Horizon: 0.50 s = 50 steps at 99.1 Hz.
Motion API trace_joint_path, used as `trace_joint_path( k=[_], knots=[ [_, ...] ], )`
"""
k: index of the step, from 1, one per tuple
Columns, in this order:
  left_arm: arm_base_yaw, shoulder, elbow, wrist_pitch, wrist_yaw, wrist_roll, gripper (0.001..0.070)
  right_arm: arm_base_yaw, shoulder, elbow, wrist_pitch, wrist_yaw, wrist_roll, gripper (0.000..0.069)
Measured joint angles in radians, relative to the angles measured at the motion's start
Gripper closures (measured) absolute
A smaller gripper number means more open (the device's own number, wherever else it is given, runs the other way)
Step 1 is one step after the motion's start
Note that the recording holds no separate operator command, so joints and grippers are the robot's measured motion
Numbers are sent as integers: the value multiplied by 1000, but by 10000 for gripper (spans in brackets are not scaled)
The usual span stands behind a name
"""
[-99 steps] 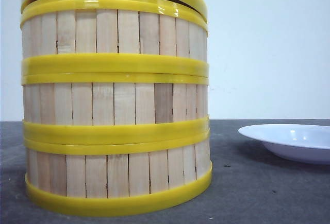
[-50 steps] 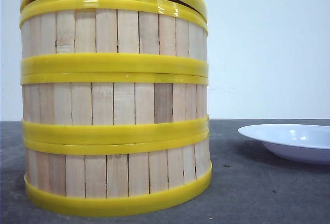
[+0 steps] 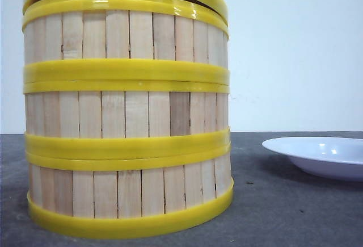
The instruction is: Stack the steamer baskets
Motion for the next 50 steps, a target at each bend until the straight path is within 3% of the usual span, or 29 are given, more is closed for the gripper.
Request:
trace_joint_path(
  k=[33,50],
  knots=[
    [0,0,0,0,0,0,692,3,-12,-6,40,0,0,683],
    [0,0,0,0,0,0,692,3,-148,-122,164,1,0,683]
  ],
)
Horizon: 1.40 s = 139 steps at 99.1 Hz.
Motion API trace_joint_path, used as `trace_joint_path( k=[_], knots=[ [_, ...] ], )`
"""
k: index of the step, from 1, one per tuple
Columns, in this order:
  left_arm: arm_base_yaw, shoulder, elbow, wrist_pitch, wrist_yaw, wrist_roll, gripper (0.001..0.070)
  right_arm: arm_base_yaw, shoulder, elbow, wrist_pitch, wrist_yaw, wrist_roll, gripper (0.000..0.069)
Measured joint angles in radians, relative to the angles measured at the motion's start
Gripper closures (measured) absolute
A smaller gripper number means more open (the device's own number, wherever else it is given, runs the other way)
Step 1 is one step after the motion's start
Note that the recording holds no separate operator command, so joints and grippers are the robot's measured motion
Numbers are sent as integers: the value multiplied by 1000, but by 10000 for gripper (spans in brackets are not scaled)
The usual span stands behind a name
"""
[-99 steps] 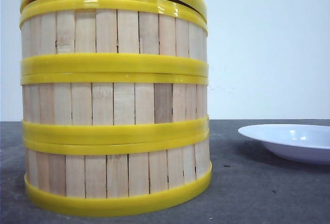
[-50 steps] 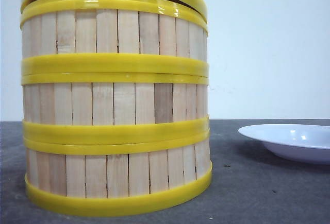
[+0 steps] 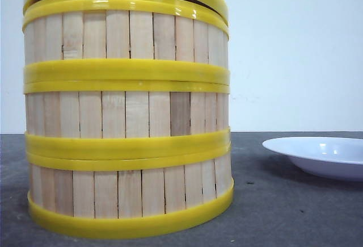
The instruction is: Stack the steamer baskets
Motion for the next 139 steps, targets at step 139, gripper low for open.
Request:
trace_joint_path(
  k=[139],
  knots=[
    [0,0,0,0,0,0,692,0,-782,-777,210,145,66,683]
  ],
)
